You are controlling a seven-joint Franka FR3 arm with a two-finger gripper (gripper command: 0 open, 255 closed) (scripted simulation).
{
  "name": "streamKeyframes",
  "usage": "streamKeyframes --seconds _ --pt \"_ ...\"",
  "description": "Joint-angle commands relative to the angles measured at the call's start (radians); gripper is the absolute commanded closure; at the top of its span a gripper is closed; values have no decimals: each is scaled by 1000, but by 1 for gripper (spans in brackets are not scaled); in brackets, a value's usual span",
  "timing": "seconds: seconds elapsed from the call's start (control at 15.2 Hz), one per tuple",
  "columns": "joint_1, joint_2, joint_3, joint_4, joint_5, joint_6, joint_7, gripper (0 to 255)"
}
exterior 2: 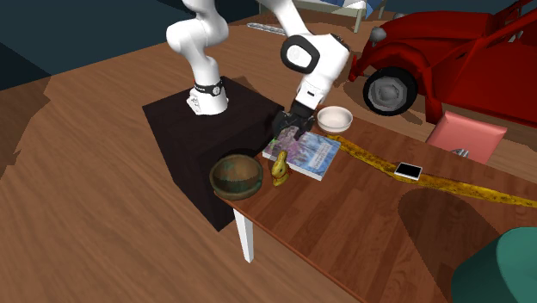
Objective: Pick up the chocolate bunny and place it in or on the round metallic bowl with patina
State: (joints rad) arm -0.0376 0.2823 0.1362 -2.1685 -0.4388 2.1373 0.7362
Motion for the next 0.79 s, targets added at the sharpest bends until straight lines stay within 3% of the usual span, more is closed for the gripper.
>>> streamKeyframes --seconds 0.0,0.73 --pt "9 91 -20 67 -51 3 40 0" --pt "0 159 -49 47 -99 87 69 0"
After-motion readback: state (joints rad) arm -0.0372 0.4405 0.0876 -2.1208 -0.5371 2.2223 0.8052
